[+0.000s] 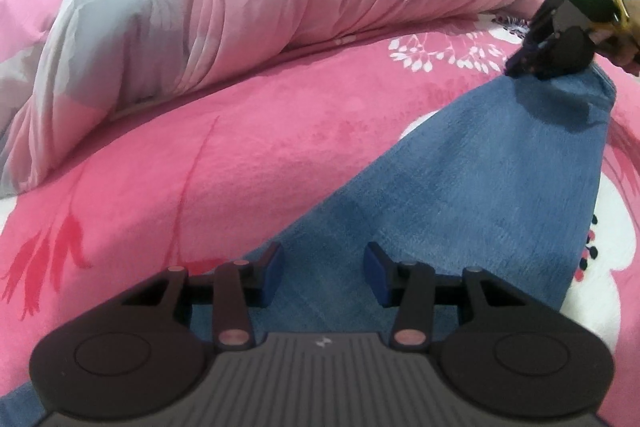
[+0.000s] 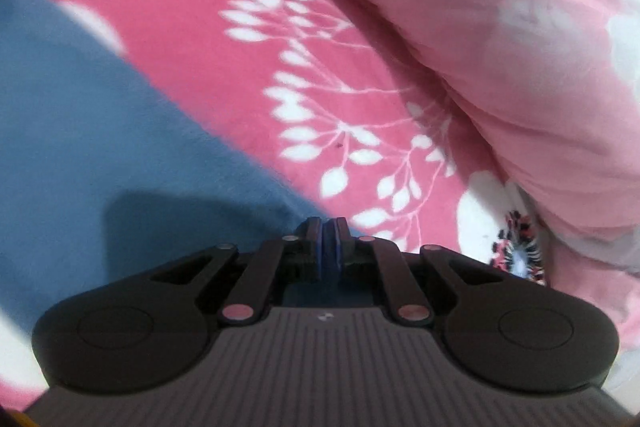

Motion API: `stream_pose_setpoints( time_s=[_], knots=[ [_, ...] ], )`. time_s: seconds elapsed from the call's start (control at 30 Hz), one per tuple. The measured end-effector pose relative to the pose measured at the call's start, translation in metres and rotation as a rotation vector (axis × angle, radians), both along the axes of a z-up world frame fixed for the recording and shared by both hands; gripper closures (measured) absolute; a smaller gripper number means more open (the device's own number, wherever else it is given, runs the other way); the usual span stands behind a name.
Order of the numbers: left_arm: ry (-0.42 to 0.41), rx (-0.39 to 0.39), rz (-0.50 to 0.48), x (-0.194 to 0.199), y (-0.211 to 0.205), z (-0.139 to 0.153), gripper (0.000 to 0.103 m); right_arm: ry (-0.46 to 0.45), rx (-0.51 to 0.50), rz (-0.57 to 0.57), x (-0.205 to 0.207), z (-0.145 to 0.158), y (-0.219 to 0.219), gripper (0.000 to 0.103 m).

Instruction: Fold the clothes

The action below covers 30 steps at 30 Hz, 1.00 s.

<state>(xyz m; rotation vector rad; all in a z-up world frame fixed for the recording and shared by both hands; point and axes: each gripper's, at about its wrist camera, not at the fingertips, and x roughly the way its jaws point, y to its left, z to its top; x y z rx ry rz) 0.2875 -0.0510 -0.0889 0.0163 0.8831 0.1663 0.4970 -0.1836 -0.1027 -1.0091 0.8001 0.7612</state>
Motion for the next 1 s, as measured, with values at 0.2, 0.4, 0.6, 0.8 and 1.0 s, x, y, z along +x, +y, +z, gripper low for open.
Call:
stream_pose_setpoints(
  time_s=[0.2, 0.4, 0.6, 0.8, 1.0],
  knots=[
    [0.01, 0.002, -0.015, 0.0, 0.0, 0.001, 0.056, 0.106, 0.325, -0.254, 0.036, 0.061, -0.04, 0.067],
    [0.01, -0.002, -0.032, -0.001, 0.003, 0.001, 0.056, 0.132, 0.507, -0.553, 0.05, 0.095, -0.122, 0.033],
    [-0.007, 0.0, -0.05, -0.006, 0.006, 0.002, 0.056, 0.256, 0.487, -0.689, 0.053, 0.059, -0.154, 0.022],
    [-0.021, 0.041, -0.071, -0.012, 0.004, 0.0, 0.055, 0.283, 0.414, -0.682, 0.069, 0.028, -0.14, 0.069],
    [-0.021, 0.087, -0.048, -0.014, 0.001, 0.002, 0.055, 0.181, 0.419, -0.576, 0.045, 0.046, -0.129, 0.093]
  ],
)
